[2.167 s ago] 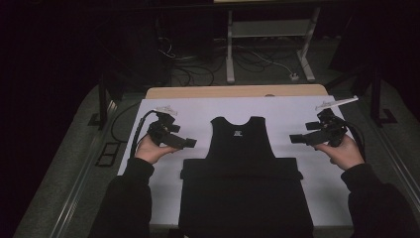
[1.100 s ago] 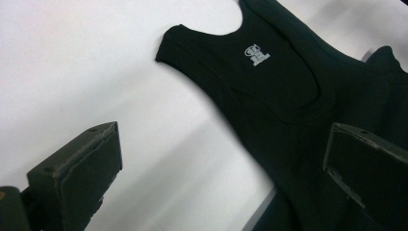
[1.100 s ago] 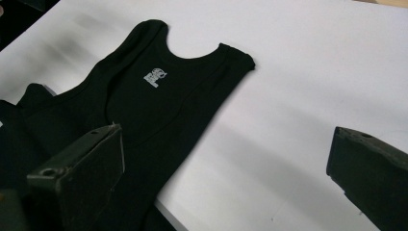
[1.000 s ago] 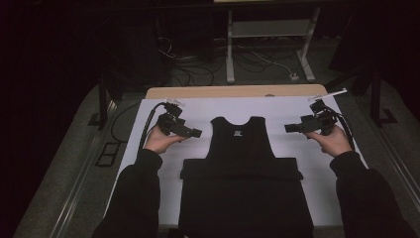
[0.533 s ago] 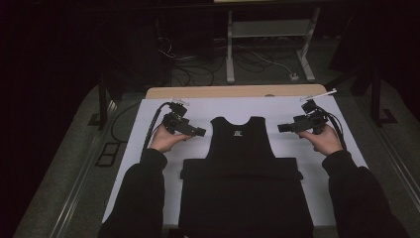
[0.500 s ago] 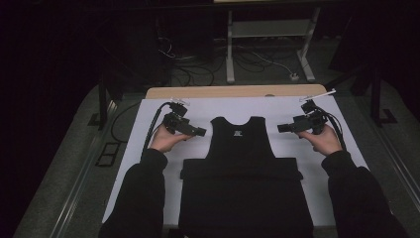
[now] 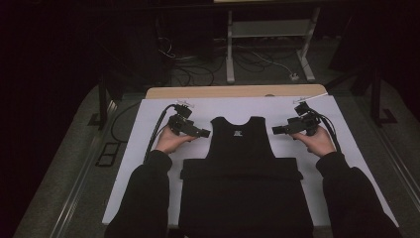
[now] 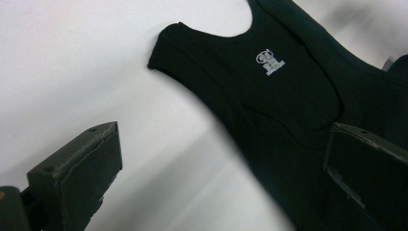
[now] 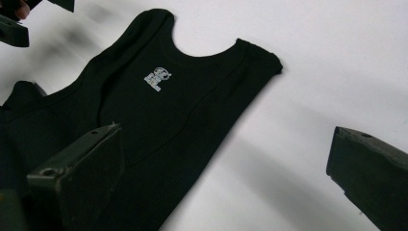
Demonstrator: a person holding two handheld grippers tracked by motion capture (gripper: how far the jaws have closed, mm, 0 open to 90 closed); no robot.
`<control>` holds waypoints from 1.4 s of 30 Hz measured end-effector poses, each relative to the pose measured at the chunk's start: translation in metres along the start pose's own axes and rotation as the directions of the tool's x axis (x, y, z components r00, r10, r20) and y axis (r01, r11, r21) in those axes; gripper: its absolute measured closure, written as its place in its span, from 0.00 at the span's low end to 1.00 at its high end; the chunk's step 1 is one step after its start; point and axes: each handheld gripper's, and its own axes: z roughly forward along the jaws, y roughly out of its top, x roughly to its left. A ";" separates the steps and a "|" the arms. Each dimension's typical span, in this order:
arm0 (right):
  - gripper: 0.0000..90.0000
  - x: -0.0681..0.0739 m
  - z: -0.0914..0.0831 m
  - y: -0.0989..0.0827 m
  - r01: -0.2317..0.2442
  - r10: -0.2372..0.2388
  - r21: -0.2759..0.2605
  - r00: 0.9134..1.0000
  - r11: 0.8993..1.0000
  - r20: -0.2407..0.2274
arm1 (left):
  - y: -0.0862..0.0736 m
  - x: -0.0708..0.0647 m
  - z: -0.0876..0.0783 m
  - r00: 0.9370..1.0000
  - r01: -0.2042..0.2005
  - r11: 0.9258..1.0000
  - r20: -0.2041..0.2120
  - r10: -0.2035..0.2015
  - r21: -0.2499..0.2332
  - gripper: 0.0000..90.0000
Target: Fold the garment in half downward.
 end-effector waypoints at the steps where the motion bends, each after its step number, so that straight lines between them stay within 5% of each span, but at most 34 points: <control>1: 0.00 0.000 0.001 0.000 -0.001 0.001 0.004 1.000 1.000 0.000 | -0.001 0.000 0.001 1.000 0.004 1.000 -0.002 -0.004 0.003 0.00; 42: 0.03 0.014 0.049 -0.007 0.027 -0.025 0.067 0.999 0.997 -0.037 | -0.005 -0.012 0.046 0.999 0.010 1.000 0.050 -0.011 0.025 0.00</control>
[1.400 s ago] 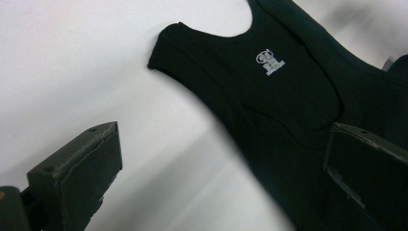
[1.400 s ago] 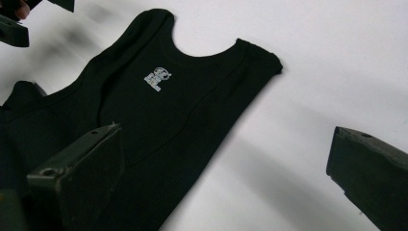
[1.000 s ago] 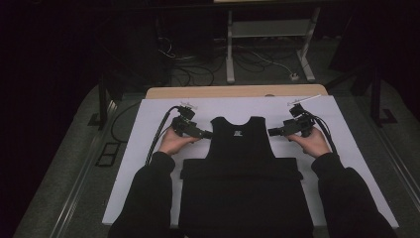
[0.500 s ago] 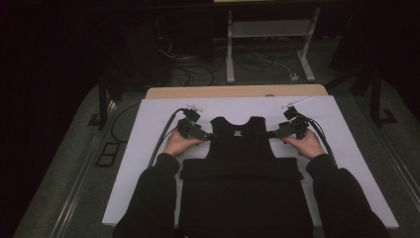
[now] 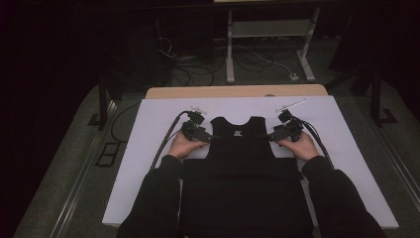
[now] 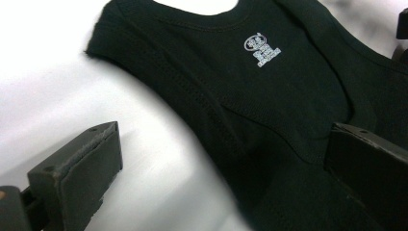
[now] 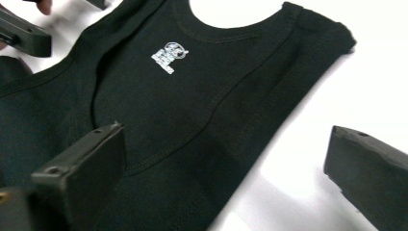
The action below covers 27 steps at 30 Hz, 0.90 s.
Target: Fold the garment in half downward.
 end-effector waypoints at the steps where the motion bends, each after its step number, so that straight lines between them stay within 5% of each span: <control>1: 0.04 0.000 0.001 0.000 0.000 0.000 -0.001 1.000 1.000 -0.005 | 0.000 0.000 0.000 1.000 0.002 1.000 0.001 -0.002 -0.003 0.00; 12: 0.19 0.005 0.009 0.000 0.028 -0.028 0.010 1.000 1.000 -0.004 | 0.000 -0.003 0.001 1.000 0.008 1.000 -0.009 -0.008 -0.024 0.09; 21: 0.28 0.008 0.014 0.001 0.044 -0.044 0.014 0.998 0.999 0.044 | 0.001 -0.001 0.001 0.999 0.033 0.999 -0.017 -0.034 -0.038 0.24; 27: 0.34 0.010 0.015 0.001 0.052 -0.053 0.010 0.997 0.999 0.063 | 0.001 -0.004 0.002 0.999 0.013 0.999 -0.043 -0.015 -0.035 0.35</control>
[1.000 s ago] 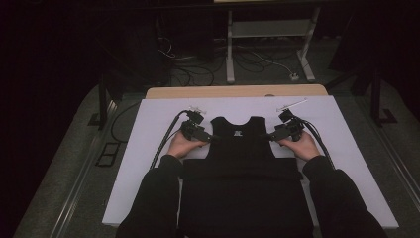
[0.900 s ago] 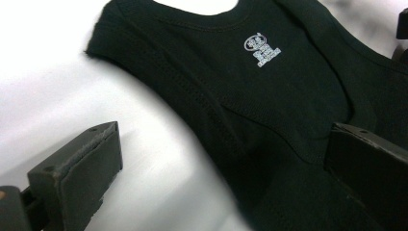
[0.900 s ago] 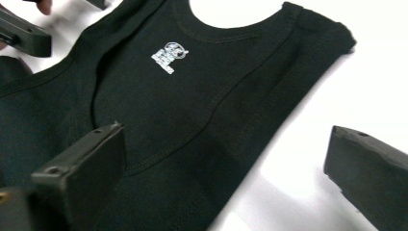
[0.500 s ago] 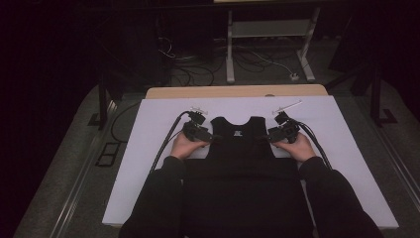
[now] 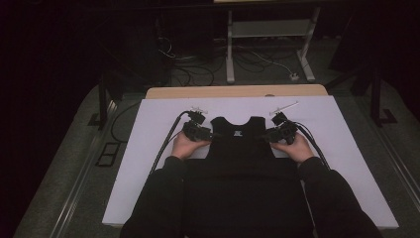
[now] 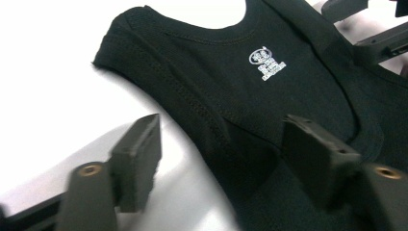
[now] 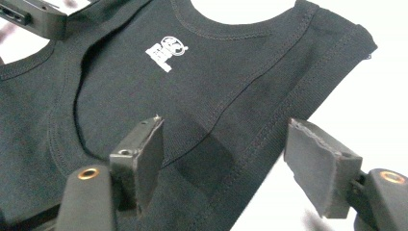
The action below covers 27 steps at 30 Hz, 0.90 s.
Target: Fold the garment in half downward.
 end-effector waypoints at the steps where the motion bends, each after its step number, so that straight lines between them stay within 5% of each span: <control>1: 0.35 0.001 0.000 0.000 -0.001 0.001 -0.002 1.000 1.000 0.002 | 0.000 -0.001 0.000 1.000 0.001 1.000 -0.005 -0.001 -0.002 0.38; 10: 0.58 0.006 0.002 0.000 0.015 -0.015 -0.006 0.999 1.000 0.029 | 0.000 -0.005 0.004 1.000 -0.001 1.000 -0.018 0.001 -0.005 0.64; 16: 0.71 0.013 0.004 -0.001 0.032 -0.032 -0.003 0.998 0.999 0.049 | -0.002 -0.003 0.007 0.998 0.060 0.998 0.025 -0.060 0.000 0.86; 21: 0.89 0.016 0.004 -0.001 0.018 -0.019 0.011 0.999 1.000 0.029 | -0.002 -0.007 0.008 0.999 0.043 0.999 0.019 -0.044 0.012 0.93; 27: 0.94 0.015 -0.001 -0.003 -0.009 0.009 0.011 1.000 1.000 0.007 | -0.005 -0.007 0.004 0.999 0.042 0.999 0.028 -0.042 0.006 0.95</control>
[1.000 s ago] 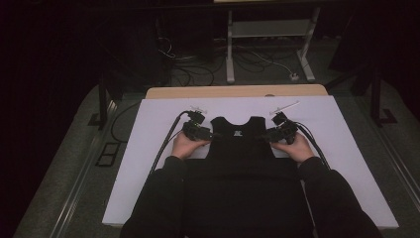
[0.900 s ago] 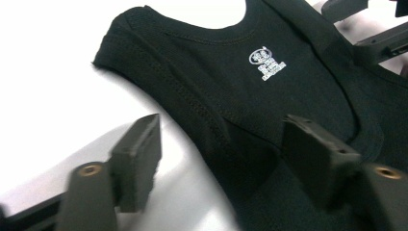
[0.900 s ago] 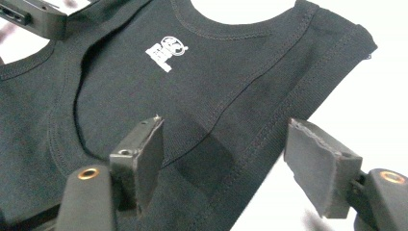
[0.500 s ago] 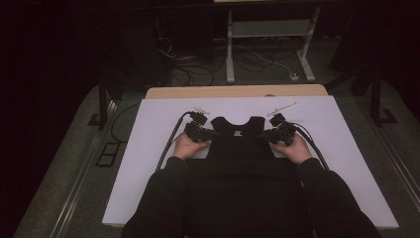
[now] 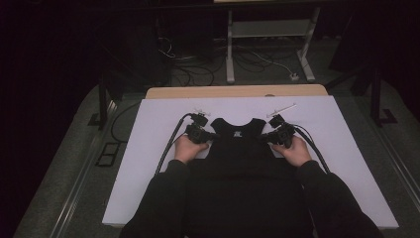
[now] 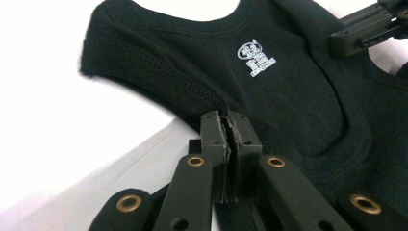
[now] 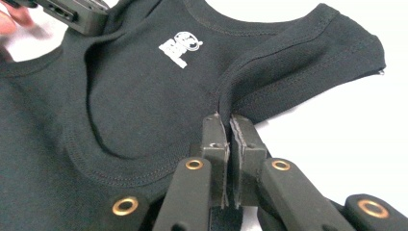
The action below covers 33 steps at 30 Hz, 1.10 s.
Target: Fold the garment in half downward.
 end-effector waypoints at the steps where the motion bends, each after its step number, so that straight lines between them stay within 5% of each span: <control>1: 0.94 -0.001 -0.002 -0.001 -0.009 0.009 -0.010 1.000 1.000 -0.005 | -0.002 0.000 -0.001 1.000 0.002 1.000 0.000 -0.002 -0.016 0.95; 7: 0.94 -0.001 -0.012 -0.001 -0.045 0.043 -0.047 0.998 0.998 -0.044 | -0.005 -0.004 -0.009 1.000 0.026 0.998 0.007 -0.026 -0.064 0.95; 17: 0.94 -0.001 -0.026 -0.007 -0.068 0.062 -0.092 0.995 0.993 -0.074 | -0.001 -0.017 -0.025 0.999 -0.033 0.996 0.016 0.035 -0.086 0.95; 33: 0.94 0.009 -0.051 -0.006 -0.073 0.053 -0.159 0.990 0.985 -0.130 | 0.001 -0.026 -0.051 0.998 -0.027 0.988 0.050 0.035 -0.152 0.95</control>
